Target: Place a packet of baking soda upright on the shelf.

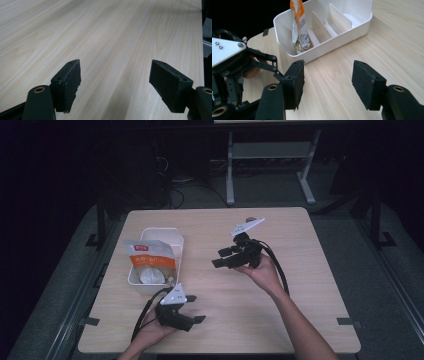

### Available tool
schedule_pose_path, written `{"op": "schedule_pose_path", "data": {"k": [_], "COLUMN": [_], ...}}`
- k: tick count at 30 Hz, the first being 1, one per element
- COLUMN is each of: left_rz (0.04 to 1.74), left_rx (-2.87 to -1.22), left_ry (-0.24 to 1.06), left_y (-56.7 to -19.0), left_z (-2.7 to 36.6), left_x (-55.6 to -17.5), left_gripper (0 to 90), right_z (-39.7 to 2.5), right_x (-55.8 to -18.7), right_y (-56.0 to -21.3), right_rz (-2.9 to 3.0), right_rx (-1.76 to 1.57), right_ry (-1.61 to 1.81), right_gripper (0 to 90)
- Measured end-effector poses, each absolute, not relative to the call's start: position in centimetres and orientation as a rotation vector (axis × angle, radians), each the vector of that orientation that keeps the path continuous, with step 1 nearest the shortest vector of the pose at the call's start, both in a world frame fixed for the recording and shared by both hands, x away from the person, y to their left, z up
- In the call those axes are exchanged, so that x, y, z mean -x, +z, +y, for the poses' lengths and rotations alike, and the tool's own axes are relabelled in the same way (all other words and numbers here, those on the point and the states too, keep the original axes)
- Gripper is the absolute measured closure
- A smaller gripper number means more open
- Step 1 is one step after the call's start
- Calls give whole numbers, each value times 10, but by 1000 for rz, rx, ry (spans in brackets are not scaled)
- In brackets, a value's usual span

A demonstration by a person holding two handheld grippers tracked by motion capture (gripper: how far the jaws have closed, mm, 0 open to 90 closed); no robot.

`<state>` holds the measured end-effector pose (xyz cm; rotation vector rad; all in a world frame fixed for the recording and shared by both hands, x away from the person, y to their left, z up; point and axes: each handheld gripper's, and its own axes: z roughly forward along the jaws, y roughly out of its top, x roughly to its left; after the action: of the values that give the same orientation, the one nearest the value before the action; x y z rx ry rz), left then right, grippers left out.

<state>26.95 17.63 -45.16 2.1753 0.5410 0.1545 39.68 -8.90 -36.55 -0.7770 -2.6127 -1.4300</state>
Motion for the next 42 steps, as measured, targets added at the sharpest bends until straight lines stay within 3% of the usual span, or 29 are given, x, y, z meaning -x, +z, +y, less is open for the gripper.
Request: {"op": "schedule_pose_path", "data": {"k": [42], "left_rz": [566], "left_rx": [-2175], "left_ry": [168], "left_y": [-453], "left_z": [177], "left_x": [-275], "left_gripper": [247], "right_z": [-190], "right_x": [-357], "right_y": [-382], "right_rz": [-2607], "right_rx": [977], "right_ry": [-1446], "right_gripper": [383]}}
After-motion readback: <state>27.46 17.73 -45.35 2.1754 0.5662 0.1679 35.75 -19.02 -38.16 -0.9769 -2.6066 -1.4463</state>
